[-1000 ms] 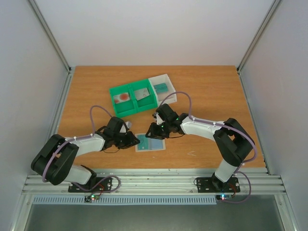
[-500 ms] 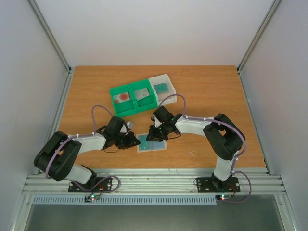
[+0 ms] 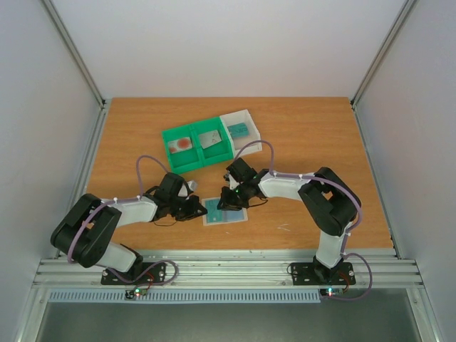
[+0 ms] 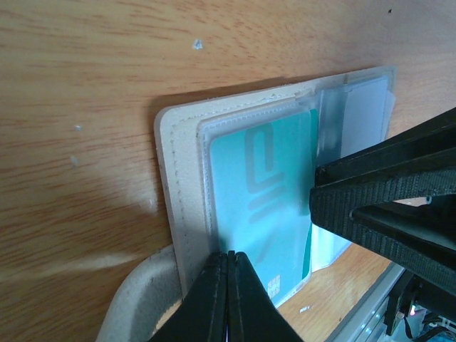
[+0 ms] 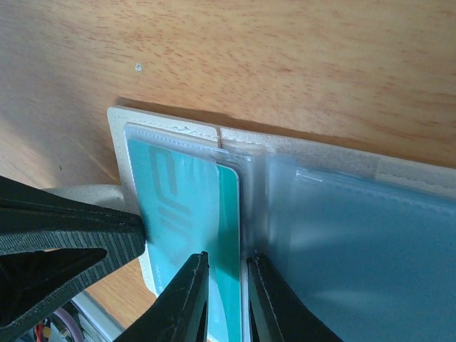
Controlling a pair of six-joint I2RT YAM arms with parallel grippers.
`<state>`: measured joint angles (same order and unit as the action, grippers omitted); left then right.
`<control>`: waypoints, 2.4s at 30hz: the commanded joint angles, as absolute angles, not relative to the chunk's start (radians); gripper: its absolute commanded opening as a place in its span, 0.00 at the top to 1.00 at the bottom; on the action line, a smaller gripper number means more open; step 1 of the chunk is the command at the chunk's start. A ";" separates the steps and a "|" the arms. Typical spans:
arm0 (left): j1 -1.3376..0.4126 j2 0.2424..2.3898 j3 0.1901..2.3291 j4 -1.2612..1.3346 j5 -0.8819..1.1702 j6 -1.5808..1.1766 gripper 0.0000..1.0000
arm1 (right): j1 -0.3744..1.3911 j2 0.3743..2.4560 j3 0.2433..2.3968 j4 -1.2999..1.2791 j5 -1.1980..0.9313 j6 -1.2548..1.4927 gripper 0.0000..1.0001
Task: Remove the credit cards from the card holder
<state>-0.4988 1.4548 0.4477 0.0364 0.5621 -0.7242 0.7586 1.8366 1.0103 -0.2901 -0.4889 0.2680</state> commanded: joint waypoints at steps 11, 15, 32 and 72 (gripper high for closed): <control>-0.499 1.492 0.418 0.058 0.549 -0.709 1.00 | 0.757 1.855 0.936 -0.115 -0.566 0.302 0.97; -0.499 1.493 0.411 0.048 0.529 -0.719 0.95 | 0.725 1.803 0.868 -0.043 -0.556 0.327 0.99; -0.499 1.476 0.414 0.008 0.508 -0.713 0.91 | 0.717 1.794 0.851 -0.078 -0.538 0.298 0.99; -0.498 1.436 0.432 -0.019 0.480 -0.742 0.92 | 0.685 1.813 0.785 -0.003 -0.538 0.308 0.97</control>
<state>-0.4988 1.4097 0.4412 -0.0181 0.5159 -0.7338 0.6838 1.7706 0.7937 0.0067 -0.5594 0.3176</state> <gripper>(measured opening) 0.088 0.060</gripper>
